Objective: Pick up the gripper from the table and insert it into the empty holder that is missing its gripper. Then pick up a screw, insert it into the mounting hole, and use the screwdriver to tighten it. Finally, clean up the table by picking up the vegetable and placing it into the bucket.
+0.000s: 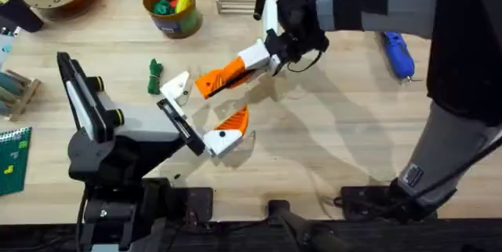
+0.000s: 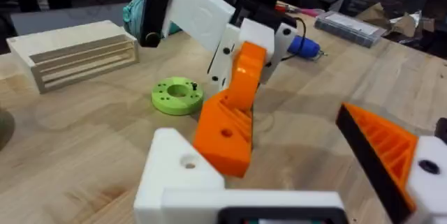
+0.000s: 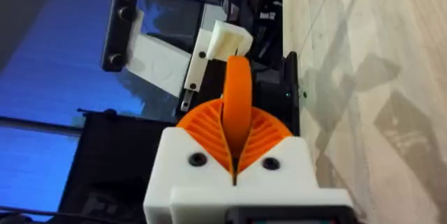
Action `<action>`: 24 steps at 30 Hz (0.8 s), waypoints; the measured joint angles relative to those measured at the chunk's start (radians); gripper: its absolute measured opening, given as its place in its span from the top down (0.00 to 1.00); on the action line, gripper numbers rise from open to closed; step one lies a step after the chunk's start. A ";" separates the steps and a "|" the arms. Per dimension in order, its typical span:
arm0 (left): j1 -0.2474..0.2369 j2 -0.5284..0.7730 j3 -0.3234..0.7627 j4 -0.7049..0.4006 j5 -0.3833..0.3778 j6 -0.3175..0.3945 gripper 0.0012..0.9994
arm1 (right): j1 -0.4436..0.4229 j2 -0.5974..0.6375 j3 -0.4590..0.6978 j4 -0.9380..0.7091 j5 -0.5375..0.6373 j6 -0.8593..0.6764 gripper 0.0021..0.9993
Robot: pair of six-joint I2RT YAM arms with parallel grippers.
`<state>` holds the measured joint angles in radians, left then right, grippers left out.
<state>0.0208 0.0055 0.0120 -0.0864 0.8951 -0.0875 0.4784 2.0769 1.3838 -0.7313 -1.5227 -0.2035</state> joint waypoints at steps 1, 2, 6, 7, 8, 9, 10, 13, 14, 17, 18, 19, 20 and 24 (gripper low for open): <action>0.000 0.000 0.000 0.000 0.000 0.000 0.03 | 0.004 0.000 0.000 0.004 0.000 0.008 0.99; 0.000 0.000 0.000 0.000 0.000 0.000 0.03 | 0.008 0.000 0.000 0.010 0.000 0.017 0.99; 0.000 0.000 0.000 0.000 0.000 0.000 0.03 | 0.009 0.000 0.000 0.027 0.000 0.040 0.99; 0.000 0.000 0.000 0.000 0.000 0.000 0.03 | 0.009 0.000 0.000 0.027 0.000 0.048 0.99; 0.000 0.000 0.000 0.000 0.000 0.000 0.03 | 0.009 0.000 0.000 0.028 0.000 0.060 0.99; 0.000 0.000 0.000 0.000 0.000 0.000 0.03 | 0.009 0.000 0.000 0.028 0.000 0.070 0.99; 0.000 0.000 0.000 0.000 0.000 0.000 0.03 | 0.009 0.000 0.000 0.028 0.000 0.078 0.99; 0.000 0.000 0.000 0.000 0.000 0.000 0.03 | 0.009 0.000 0.000 0.028 0.000 0.101 0.99; 0.000 0.000 0.000 0.000 0.000 0.000 0.03 | 0.009 0.000 0.000 0.028 0.000 0.108 0.99; 0.000 0.000 0.000 0.000 0.000 0.000 0.03 | 0.010 0.000 0.003 0.026 0.000 0.122 0.99; 0.000 0.000 0.000 0.000 0.000 0.000 0.03 | 0.012 0.000 0.004 0.026 0.000 0.125 0.99; 0.000 0.000 0.000 0.000 0.000 0.000 0.03 | 0.014 0.000 0.008 0.025 0.000 0.127 0.99; 0.000 0.000 0.000 0.000 0.000 0.000 0.03 | 0.017 0.000 0.012 0.025 0.000 0.129 0.99; 0.000 0.000 0.000 0.000 0.000 0.000 0.03 | 0.029 0.000 0.026 0.025 0.000 0.138 0.99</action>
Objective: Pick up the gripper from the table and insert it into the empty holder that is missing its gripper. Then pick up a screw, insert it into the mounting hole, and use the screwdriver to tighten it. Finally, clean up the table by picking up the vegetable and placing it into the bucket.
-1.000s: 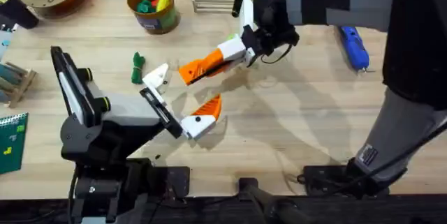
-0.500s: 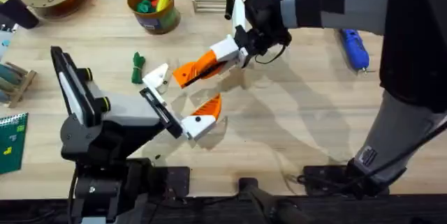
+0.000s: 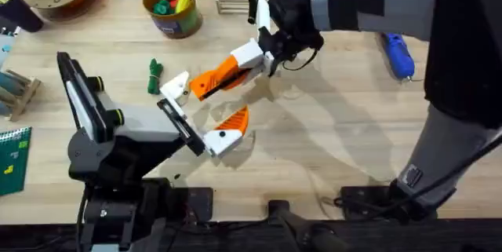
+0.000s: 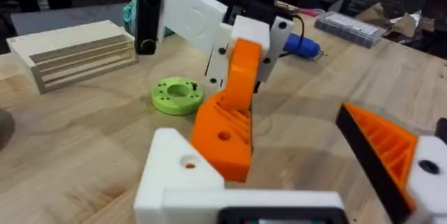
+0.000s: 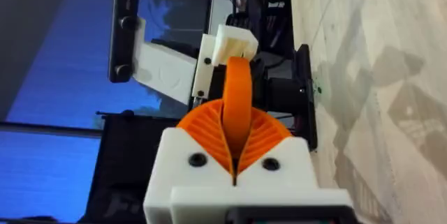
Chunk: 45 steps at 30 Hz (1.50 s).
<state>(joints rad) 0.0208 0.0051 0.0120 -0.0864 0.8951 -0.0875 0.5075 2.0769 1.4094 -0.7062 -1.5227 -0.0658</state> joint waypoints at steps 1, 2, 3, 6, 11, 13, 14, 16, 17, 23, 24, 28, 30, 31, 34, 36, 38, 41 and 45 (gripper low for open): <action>0.000 0.000 0.000 0.000 0.000 0.000 0.03 | 0.000 0.000 0.000 0.000 0.000 0.002 0.99; 0.000 0.000 0.000 0.000 0.000 0.000 0.03 | 0.000 0.000 0.000 0.000 0.000 0.004 0.99; 0.000 0.000 0.000 0.000 0.000 0.000 0.03 | 0.000 0.000 0.000 0.000 0.000 0.007 0.99; 0.000 0.000 0.000 0.000 0.000 0.000 0.03 | 0.000 0.000 0.000 0.000 0.000 0.008 0.99; 0.000 0.000 0.000 0.000 0.000 0.000 0.03 | 0.000 -0.005 0.000 0.002 0.000 0.007 0.99; 0.000 0.000 0.000 0.000 0.000 0.000 0.03 | 0.000 -0.013 0.000 0.003 0.000 0.007 0.99; 0.000 0.000 0.000 0.000 0.000 0.000 0.03 | 0.000 -0.018 0.000 0.003 0.000 0.007 0.99; 0.000 0.000 0.000 0.000 0.000 0.000 0.03 | 0.000 -0.026 0.001 0.004 0.000 0.007 0.99; 0.000 0.000 0.000 0.000 0.000 0.000 0.03 | 0.000 -0.029 0.002 0.004 0.000 0.007 0.99; 0.000 0.000 0.000 0.000 -0.001 0.000 0.03 | 0.001 -0.031 0.003 0.023 0.000 0.007 0.99; 0.000 0.000 0.000 0.000 -0.001 0.000 0.03 | 0.002 -0.031 0.003 0.023 0.000 0.007 0.99; 0.000 0.000 0.000 0.000 -0.001 0.000 0.03 | 0.004 -0.031 0.003 0.023 0.000 0.008 0.99; 0.000 0.000 0.000 0.000 -0.001 0.000 0.03 | 0.005 -0.031 0.003 0.023 0.000 0.011 0.99; 0.000 0.000 0.000 0.000 -0.001 0.000 0.03 | 0.005 -0.030 0.003 0.023 0.000 0.011 0.99; 0.000 0.000 0.000 0.000 -0.001 0.000 0.03 | 0.006 -0.026 0.003 0.023 0.000 0.014 0.99; 0.000 0.000 0.000 0.000 -0.002 0.000 0.03 | 0.007 -0.019 0.003 0.025 0.000 0.014 0.99; 0.000 0.000 0.000 0.000 -0.002 0.000 0.03 | 0.007 -0.019 0.003 0.026 0.000 0.014 0.99; 0.000 0.000 0.000 0.000 -0.002 0.000 0.03 | 0.008 -0.019 0.003 0.026 0.000 0.014 0.99; 0.000 0.000 0.000 0.000 -0.002 -0.001 0.03 | 0.008 -0.019 0.003 0.029 0.000 0.014 0.99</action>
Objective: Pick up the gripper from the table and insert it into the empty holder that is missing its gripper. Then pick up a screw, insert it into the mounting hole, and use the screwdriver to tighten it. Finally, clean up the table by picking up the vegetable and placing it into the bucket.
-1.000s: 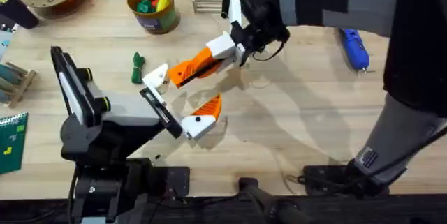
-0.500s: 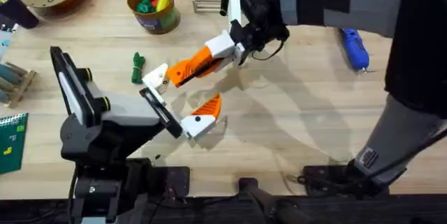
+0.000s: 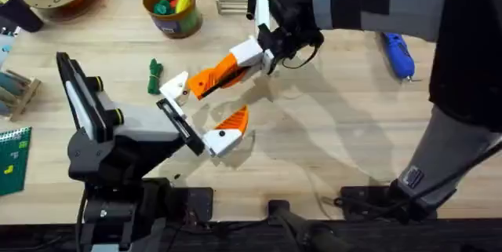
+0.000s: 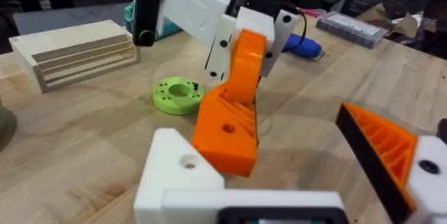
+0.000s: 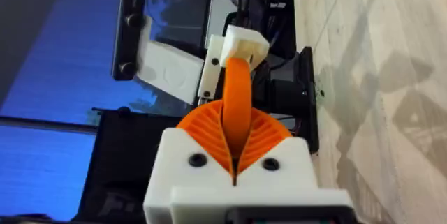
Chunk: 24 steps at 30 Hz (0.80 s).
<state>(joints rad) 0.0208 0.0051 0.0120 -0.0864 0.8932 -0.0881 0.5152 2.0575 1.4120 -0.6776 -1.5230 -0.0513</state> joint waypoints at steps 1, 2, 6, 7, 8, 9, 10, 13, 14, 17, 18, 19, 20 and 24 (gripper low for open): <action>0.000 0.000 0.000 0.000 0.000 0.000 0.03 | 0.000 0.000 0.000 0.001 0.000 0.000 0.99; 0.000 0.000 0.000 0.000 0.000 0.000 0.03 | 0.000 0.000 0.000 0.001 0.000 0.000 0.99; 0.000 0.000 0.000 0.000 -0.002 0.000 0.03 | 0.001 0.000 0.000 0.008 0.000 0.000 0.99; 0.000 0.000 0.000 0.000 -0.003 0.000 0.03 | 0.002 0.000 0.000 0.011 0.000 0.000 0.99; 0.000 0.000 0.000 0.000 -0.004 0.000 0.03 | 0.002 0.000 0.000 0.013 0.000 0.000 0.99; 0.000 0.000 0.000 0.000 -0.005 0.000 0.03 | 0.003 0.000 0.000 0.014 0.000 0.000 0.99; 0.000 0.000 0.000 0.000 -0.006 0.000 0.03 | 0.004 0.000 0.000 0.014 0.000 0.000 0.99; 0.000 0.000 0.000 0.000 -0.008 0.000 0.03 | 0.006 0.001 0.000 0.016 0.000 0.000 0.99; 0.000 0.000 0.000 0.000 -0.001 0.000 0.03 | 0.008 0.016 0.001 0.019 0.000 0.006 0.99; 0.000 0.000 0.000 -0.002 0.000 -0.012 0.03 | 0.012 0.035 0.003 0.021 0.000 0.015 0.99; 0.000 0.000 0.000 -0.002 0.001 -0.016 0.03 | 0.012 0.037 0.004 0.021 0.000 0.015 0.99; 0.000 0.000 0.000 -0.002 0.001 -0.018 0.03 | 0.012 0.036 0.006 0.021 0.000 0.019 0.99; 0.000 0.000 0.000 -0.002 0.000 -0.018 0.03 | 0.012 0.037 0.008 0.022 0.000 0.019 0.99; 0.000 0.000 0.000 -0.002 0.000 -0.019 0.03 | 0.012 0.036 0.009 0.024 0.000 0.023 0.99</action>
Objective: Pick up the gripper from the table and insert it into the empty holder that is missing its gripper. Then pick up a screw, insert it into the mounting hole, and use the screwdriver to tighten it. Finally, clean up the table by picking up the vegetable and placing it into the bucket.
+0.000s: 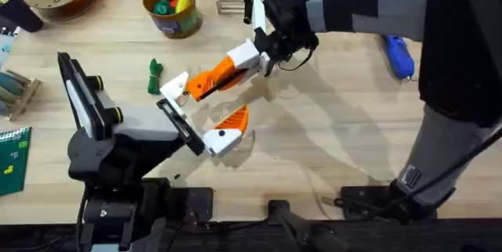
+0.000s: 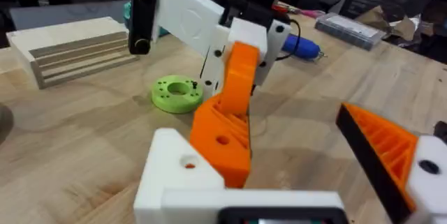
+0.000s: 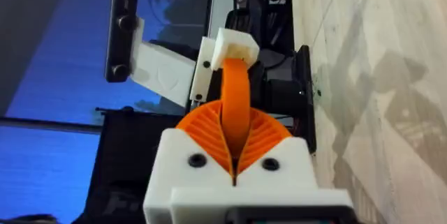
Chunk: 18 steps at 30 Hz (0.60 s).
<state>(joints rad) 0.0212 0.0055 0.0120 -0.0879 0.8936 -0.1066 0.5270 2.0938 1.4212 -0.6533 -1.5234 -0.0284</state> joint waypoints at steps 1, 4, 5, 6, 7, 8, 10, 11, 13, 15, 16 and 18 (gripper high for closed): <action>0.000 0.000 0.000 0.000 0.000 0.000 0.03 | 0.000 0.000 0.000 0.003 0.000 0.005 0.99; 0.000 0.000 0.000 0.000 -0.004 0.000 0.03 | 0.004 0.000 0.000 0.050 0.000 0.043 0.99; 0.000 0.000 0.000 0.000 -0.007 0.000 0.03 | 0.006 0.000 0.000 0.062 0.000 0.053 0.99; 0.001 0.000 0.000 0.001 -0.011 0.000 0.03 | 0.009 0.000 0.000 0.077 0.000 0.066 0.99; 0.002 0.000 0.000 0.001 -0.016 0.000 0.03 | 0.012 0.000 0.000 0.091 0.000 0.079 0.99; 0.003 0.000 0.000 0.002 -0.019 0.000 0.03 | 0.015 0.000 0.000 0.107 0.000 0.092 1.00; 0.005 0.000 0.000 0.002 -0.028 0.000 0.03 | 0.022 0.000 0.000 0.140 0.000 0.125 1.00; 0.006 0.000 0.000 0.002 -0.033 0.000 0.03 | 0.024 0.000 0.000 0.155 0.000 0.139 1.00; 0.008 0.000 0.000 0.003 -0.040 0.000 0.03 | 0.027 0.000 0.000 0.177 0.000 0.168 1.00; 0.008 0.000 0.000 0.003 -0.046 0.000 0.03 | 0.029 0.000 0.000 0.189 0.000 0.189 1.00; 0.008 0.000 0.000 0.003 -0.048 0.000 0.03 | 0.031 0.000 0.000 0.197 0.000 0.200 1.00; 0.008 0.000 0.000 0.003 -0.045 0.001 0.03 | 0.042 0.000 0.000 0.220 0.000 0.225 1.00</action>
<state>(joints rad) 0.0296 0.0055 0.0120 -0.0849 0.8487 -0.1059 0.5687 2.0938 1.4212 -0.4329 -1.5234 0.1961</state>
